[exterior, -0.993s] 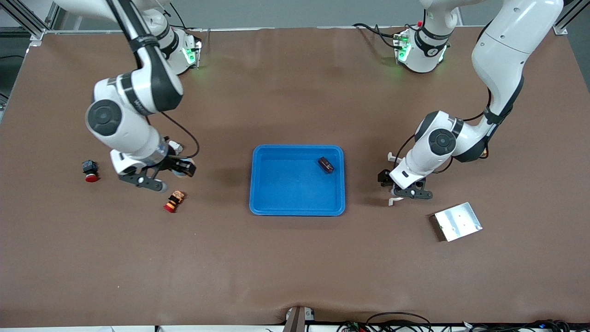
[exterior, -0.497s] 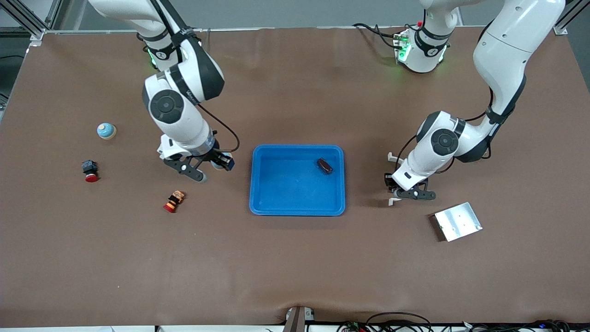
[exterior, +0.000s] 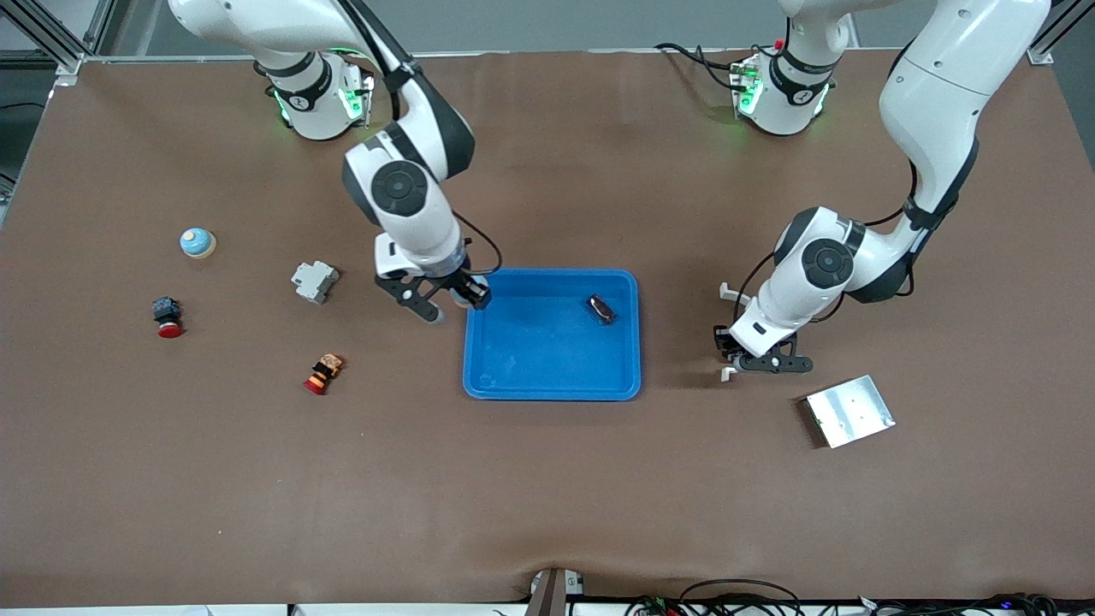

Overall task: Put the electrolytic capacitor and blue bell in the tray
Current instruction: 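Release the bell into the tray while the left gripper carries the capacitor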

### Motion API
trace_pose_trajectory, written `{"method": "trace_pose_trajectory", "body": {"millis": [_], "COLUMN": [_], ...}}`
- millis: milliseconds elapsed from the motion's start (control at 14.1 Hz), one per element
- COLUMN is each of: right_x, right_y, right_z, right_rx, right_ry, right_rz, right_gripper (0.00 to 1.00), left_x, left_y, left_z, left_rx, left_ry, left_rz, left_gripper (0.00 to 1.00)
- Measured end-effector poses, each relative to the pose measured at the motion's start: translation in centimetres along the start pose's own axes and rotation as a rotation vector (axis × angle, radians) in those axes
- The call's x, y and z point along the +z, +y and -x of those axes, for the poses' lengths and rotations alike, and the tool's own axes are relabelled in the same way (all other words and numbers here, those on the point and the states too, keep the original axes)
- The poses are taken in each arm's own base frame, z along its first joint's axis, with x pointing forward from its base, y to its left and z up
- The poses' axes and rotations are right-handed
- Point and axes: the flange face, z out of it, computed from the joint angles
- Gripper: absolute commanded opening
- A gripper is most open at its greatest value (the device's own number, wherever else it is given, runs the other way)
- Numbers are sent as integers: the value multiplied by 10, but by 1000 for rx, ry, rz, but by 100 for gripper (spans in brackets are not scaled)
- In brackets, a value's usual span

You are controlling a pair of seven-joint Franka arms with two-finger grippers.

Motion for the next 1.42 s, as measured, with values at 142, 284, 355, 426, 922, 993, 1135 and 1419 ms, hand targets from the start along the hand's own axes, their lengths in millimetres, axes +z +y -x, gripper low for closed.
{"method": "trace_pose_trajectory", "body": {"millis": [142, 284, 355, 426, 922, 993, 1135, 1419], "right_x": [21, 36, 41, 45, 75, 78, 84, 104], "right_y": [-7, -8, -8, -8, -21, -23, -26, -27], "right_z": [19, 26, 26, 25, 29, 30, 30, 28], "right_rx": [16, 28, 30, 32, 58, 59, 65, 74], "right_ry": [0, -3, -3, -3, -8, -9, -7, -1], "right_rz": [-7, 0, 3, 4, 17, 18, 10, -10], "right_gripper": [0, 0, 0, 0, 0, 0, 0, 0], "left_x": [-10, -24, -32, -41, -79, -83, -88, -82], "left_y": [6, 19, 26, 33, 77, 87, 110, 150], "left_z": [-6, -14, -18, -23, -43, -44, -48, -62], "left_rx": [-32, -62, -75, -94, -292, -332, -424, -646], "left_ry": [-13, -34, -46, -59, -95, -97, -92, -90], "left_rz": [-15, -35, -45, -53, -55, -59, -54, -13], "left_gripper": [0, 0, 0, 0, 0, 0, 0, 0]}}
